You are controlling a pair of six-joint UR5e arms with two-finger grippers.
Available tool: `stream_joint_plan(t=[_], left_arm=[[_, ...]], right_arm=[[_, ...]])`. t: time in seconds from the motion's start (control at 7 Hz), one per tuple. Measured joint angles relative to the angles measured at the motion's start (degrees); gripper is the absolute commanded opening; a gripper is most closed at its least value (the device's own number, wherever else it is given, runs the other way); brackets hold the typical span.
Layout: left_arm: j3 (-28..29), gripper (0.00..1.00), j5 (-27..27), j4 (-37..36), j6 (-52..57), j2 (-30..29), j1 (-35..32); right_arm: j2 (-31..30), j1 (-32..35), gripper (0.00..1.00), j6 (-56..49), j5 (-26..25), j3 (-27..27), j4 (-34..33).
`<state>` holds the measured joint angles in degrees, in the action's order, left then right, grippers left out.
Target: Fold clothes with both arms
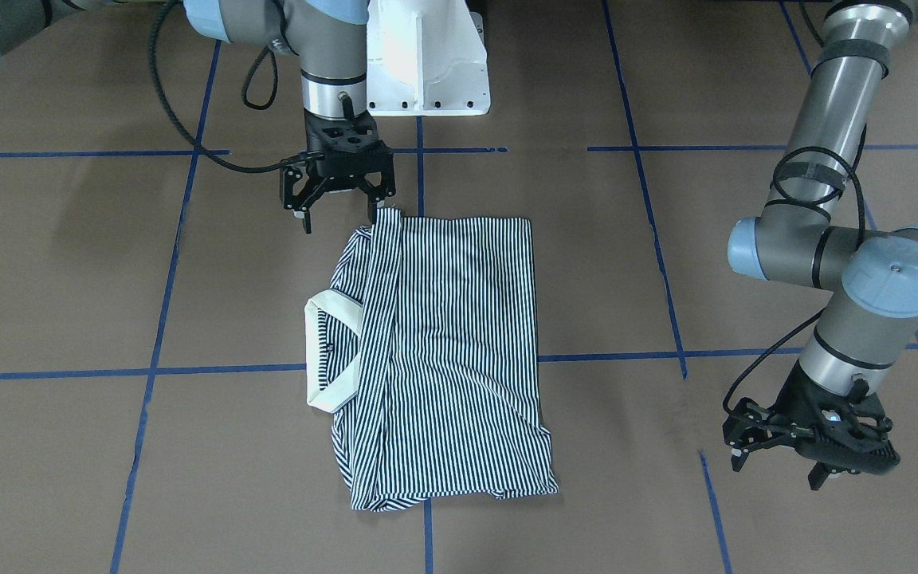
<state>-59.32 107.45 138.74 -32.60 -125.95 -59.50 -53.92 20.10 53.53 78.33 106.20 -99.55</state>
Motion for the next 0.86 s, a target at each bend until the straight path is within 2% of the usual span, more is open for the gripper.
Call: stream_joint_plan(t=[0.43, 0.86], left_arm=[[-0.4, 1.00, 1.1, 0.1, 0.0, 0.0, -0.1], [-0.4, 1.00, 1.2, 0.0, 0.0, 0.0, -0.1]], right_arm=[[1.6, -5.4, 0.69, -4.7, -4.5, -3.7, 0.1], [2.0, -7.0, 0.67, -8.6, -5.0, -7.1, 1.9]])
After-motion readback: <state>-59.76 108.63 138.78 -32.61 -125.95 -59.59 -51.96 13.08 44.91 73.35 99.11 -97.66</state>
